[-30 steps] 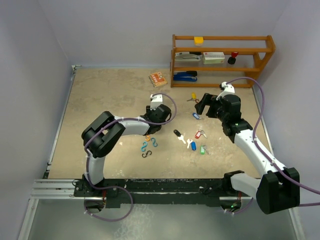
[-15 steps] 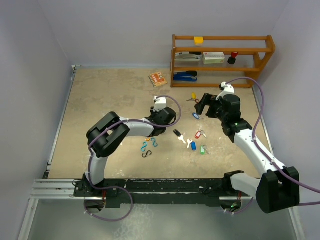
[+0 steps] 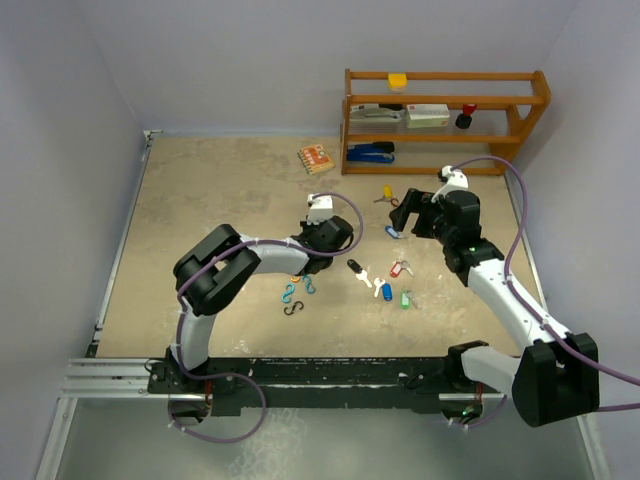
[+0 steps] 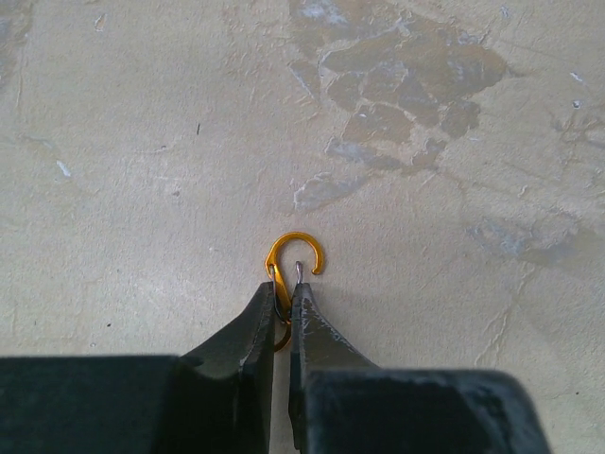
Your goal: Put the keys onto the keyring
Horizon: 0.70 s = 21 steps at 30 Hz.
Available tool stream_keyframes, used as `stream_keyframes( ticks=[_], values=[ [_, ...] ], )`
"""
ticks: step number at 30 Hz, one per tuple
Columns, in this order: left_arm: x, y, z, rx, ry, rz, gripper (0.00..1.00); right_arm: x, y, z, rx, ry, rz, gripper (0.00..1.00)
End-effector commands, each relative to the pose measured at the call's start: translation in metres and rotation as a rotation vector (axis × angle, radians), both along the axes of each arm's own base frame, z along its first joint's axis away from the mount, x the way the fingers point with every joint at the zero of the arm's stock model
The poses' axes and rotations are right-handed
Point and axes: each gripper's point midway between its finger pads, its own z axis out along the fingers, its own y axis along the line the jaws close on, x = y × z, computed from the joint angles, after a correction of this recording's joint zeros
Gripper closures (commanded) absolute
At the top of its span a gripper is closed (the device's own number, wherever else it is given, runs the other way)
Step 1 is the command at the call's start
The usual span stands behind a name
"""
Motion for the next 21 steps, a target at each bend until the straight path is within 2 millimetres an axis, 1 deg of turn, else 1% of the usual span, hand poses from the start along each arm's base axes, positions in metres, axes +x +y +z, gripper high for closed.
stream_keyframes(
  ticks=[1, 7, 11, 15, 18, 21],
  values=[
    [-0.033, 0.019, -0.037, 0.094, 0.145, -0.041, 1.00, 0.003, -0.001, 0.006, -0.008, -0.030, -0.002, 0.00],
    [-0.029, 0.019, -0.017, 0.081, 0.105, -0.045, 1.00, 0.000, -0.005, -0.009, -0.041, 0.022, -0.009, 0.01],
    [-0.027, 0.016, 0.012, 0.043, 0.061, -0.060, 1.00, 0.001, -0.006, -0.021, -0.070, 0.081, -0.001, 0.02],
    [-0.027, 0.014, 0.045, -0.014, 0.008, -0.079, 1.00, 0.000, -0.008, -0.042, -0.101, 0.163, 0.001, 0.03],
    [-0.029, 0.011, 0.063, -0.056, -0.016, -0.104, 1.00, 0.001, -0.009, -0.055, -0.122, 0.210, -0.001, 0.04],
    [-0.032, 0.006, 0.077, -0.112, -0.035, -0.138, 1.00, 0.003, -0.006, -0.060, -0.120, 0.231, 0.012, 0.07]
  ],
)
